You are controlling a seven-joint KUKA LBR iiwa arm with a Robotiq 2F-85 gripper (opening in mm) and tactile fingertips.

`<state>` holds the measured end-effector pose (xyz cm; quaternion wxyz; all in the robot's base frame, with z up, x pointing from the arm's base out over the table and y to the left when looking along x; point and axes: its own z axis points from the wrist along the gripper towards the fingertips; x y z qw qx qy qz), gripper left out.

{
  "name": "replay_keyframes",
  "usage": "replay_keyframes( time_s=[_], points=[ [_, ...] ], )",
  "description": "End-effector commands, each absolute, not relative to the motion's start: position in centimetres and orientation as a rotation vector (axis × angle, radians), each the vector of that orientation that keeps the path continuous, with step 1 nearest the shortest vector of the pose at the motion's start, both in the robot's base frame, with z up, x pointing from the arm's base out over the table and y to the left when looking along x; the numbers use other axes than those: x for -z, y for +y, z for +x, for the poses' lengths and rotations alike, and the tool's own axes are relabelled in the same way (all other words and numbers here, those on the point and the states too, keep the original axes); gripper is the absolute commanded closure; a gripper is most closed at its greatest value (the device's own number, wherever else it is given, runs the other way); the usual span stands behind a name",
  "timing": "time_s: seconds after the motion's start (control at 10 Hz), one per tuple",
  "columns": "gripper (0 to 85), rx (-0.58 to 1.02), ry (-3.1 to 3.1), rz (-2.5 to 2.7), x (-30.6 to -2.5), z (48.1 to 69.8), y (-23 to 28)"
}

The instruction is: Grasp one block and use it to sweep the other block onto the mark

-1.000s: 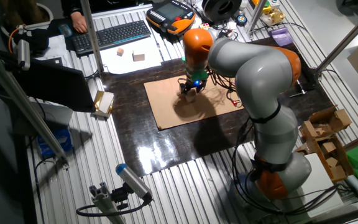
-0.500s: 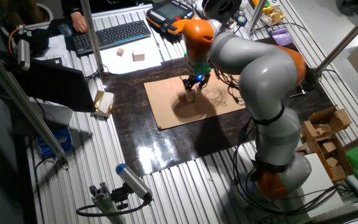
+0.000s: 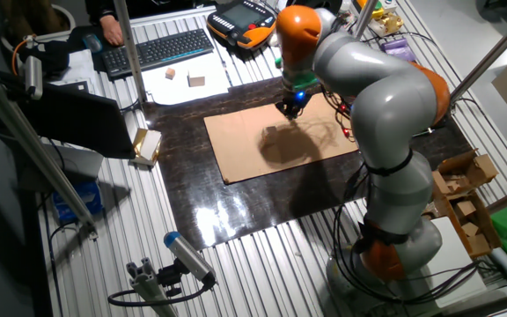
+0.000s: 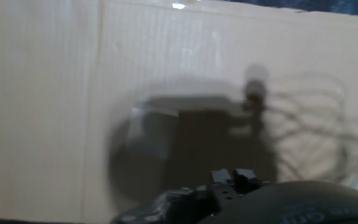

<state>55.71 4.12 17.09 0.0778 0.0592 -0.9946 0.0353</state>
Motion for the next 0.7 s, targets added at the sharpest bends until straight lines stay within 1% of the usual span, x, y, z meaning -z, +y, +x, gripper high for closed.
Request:
replay_keyframes(
  time_s=[0.0, 0.3, 0.6],
  points=[
    [84.3, -0.109, -2.981, 0.198, -17.35, 55.53, 3.68],
    [84.3, -0.132, -2.992, 0.265, -17.88, 55.01, 3.38],
    [84.3, -0.102, -2.986, 0.247, -17.78, 55.13, 3.38]
  ],
)
